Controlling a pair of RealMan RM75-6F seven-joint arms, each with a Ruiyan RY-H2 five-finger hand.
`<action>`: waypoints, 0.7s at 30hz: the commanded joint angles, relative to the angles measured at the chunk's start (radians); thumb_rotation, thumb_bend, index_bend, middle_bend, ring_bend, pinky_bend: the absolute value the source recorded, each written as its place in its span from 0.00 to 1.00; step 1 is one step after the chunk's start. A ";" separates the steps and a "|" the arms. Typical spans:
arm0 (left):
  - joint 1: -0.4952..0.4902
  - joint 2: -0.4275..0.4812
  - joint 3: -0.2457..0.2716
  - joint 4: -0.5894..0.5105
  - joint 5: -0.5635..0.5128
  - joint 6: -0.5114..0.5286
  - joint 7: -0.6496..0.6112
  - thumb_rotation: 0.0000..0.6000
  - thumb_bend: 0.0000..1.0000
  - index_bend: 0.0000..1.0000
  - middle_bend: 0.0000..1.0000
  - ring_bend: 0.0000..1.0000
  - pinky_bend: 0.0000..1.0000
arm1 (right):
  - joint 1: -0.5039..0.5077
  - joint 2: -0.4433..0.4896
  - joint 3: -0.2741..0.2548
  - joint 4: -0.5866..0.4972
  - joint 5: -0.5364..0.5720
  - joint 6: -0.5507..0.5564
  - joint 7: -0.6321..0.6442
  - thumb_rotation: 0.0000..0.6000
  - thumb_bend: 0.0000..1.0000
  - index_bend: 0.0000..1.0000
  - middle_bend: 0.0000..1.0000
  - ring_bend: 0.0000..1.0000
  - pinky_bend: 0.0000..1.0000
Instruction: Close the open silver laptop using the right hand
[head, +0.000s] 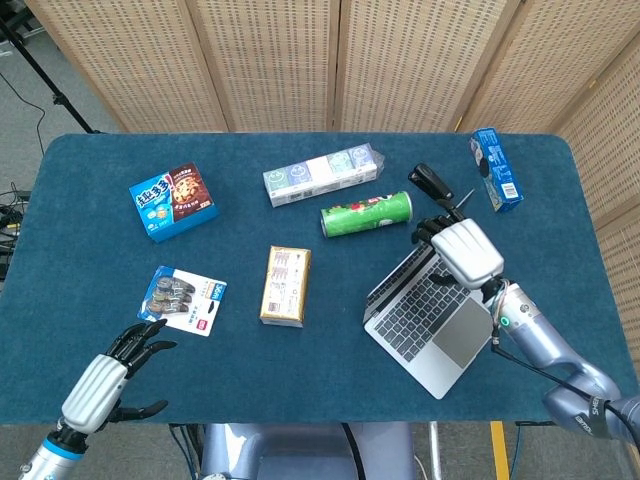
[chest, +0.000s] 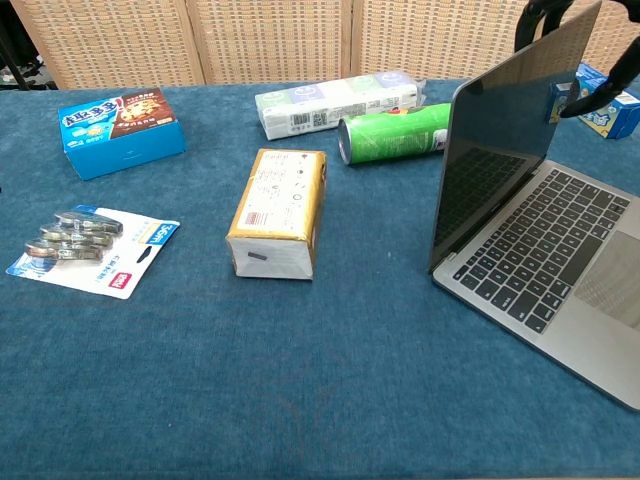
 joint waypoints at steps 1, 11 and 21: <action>0.000 0.000 0.001 0.000 0.001 0.000 -0.001 1.00 0.13 0.25 0.10 0.16 0.10 | -0.012 0.013 -0.005 -0.017 -0.006 0.013 0.003 1.00 0.13 0.36 0.33 0.35 0.10; -0.001 0.002 0.004 -0.004 0.007 0.002 -0.003 1.00 0.13 0.25 0.11 0.16 0.10 | -0.053 0.039 -0.029 -0.021 -0.021 0.039 0.026 1.00 0.13 0.36 0.33 0.35 0.10; -0.001 0.001 0.007 -0.006 0.011 0.000 -0.002 1.00 0.13 0.25 0.11 0.16 0.10 | -0.083 0.035 -0.052 0.023 -0.040 0.054 0.060 1.00 0.13 0.36 0.33 0.35 0.10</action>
